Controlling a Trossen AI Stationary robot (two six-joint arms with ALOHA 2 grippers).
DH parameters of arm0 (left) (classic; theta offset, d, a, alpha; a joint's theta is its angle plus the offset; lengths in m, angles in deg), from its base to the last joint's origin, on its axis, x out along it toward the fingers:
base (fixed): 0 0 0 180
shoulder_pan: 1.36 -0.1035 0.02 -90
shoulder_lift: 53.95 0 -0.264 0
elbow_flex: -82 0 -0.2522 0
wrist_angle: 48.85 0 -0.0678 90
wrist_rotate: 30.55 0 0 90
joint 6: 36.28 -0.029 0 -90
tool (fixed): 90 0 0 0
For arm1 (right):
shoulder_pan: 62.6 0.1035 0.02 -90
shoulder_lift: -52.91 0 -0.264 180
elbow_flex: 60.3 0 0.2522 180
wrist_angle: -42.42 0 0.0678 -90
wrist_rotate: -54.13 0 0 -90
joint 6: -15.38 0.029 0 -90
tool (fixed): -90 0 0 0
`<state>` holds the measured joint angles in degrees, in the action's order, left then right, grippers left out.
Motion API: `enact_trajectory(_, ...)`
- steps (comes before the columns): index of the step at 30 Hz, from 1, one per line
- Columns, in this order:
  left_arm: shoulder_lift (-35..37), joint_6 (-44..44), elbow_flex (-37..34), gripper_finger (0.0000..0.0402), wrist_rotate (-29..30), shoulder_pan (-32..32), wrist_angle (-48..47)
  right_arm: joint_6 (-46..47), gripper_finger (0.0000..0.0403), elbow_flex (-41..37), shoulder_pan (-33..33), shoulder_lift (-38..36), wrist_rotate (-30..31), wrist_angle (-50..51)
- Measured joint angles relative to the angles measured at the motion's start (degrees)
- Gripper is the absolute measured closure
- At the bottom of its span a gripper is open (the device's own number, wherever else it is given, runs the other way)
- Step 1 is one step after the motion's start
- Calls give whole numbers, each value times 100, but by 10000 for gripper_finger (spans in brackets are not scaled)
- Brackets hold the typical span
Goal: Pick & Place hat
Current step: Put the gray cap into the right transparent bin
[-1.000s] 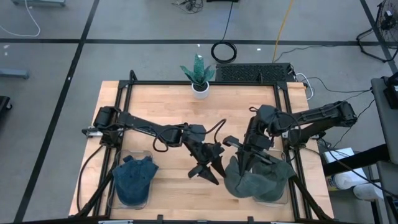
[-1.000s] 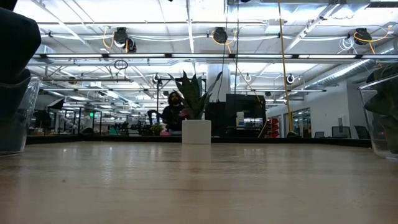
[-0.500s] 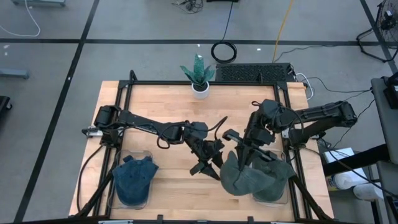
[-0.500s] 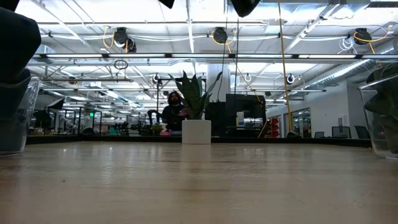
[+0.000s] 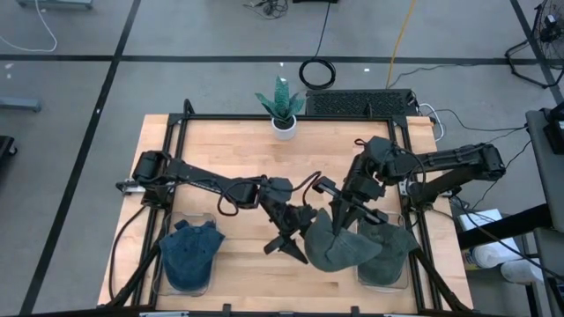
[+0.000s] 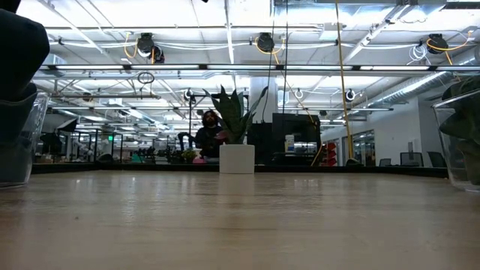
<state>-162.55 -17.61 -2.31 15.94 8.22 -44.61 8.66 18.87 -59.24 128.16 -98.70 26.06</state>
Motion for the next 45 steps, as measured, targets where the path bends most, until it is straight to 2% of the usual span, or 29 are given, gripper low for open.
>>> enact_trajectory(5, 0, -122, 0, 171, 2, 64, 219, -11, 395, 0, 0, 2, 0, 24)
enact_trajectory(8, 0, -403, 0, 202, -2, 101, 315, -136, 395, 0, 2, 88, 12, 22)
enact_trajectory(11, 0, -656, 0, 259, -3, 105, 306, -144, 394, -2, 10, 98, 57, 38)
enact_trajectory(15, 0, -929, 0, 367, -26, 57, 247, 31, 390, 0, 13, 153, 321, 38)
enact_trajectory(16, 0, -1038, 0, 381, -12, 47, 223, 151, 390, 0, 13, 159, 379, 46)
enact_trajectory(22, 80, -1763, 0, 391, 10, 104, -224, 1466, 363, -7, 19, 78, 873, 91)
enact_trajectory(25, 125, -2004, 2, 391, 31, 141, -542, 1683, 324, -7, 11, -135, 1004, 229)
enact_trajectory(29, 140, -2423, -2, 391, 31, 149, -798, 1423, 247, -6, 51, -547, 1857, 665)
enact_trajectory(31, 140, -2466, -2, 391, 33, 153, -825, 1182, 207, 13, 66, -796, 2400, 1140)
enact_trajectory(34, 144, -2725, -2, 391, 171, 153, -1006, 934, 160, 440, 63, -1097, 3341, 2712)
enact_trajectory(37, 145, -3012, -2, 391, 767, 147, -1417, 798, 143, 1224, 126, -1109, 4449, 4760)
enact_trajectory(39, 144, -3112, -2, 391, 1196, 114, -1613, 875, 144, 1696, 276, -953, 5054, 5720)
enact_trajectory(41, 144, -3199, -2, 391, 1574, 68, -1744, 1122, 149, 2129, 399, -753, 5356, 6379)
enact_trajectory(45, 144, -3362, -2, 391, 2244, -10, -1927, 1790, 161, 2955, 611, -331, 5375, 7569)
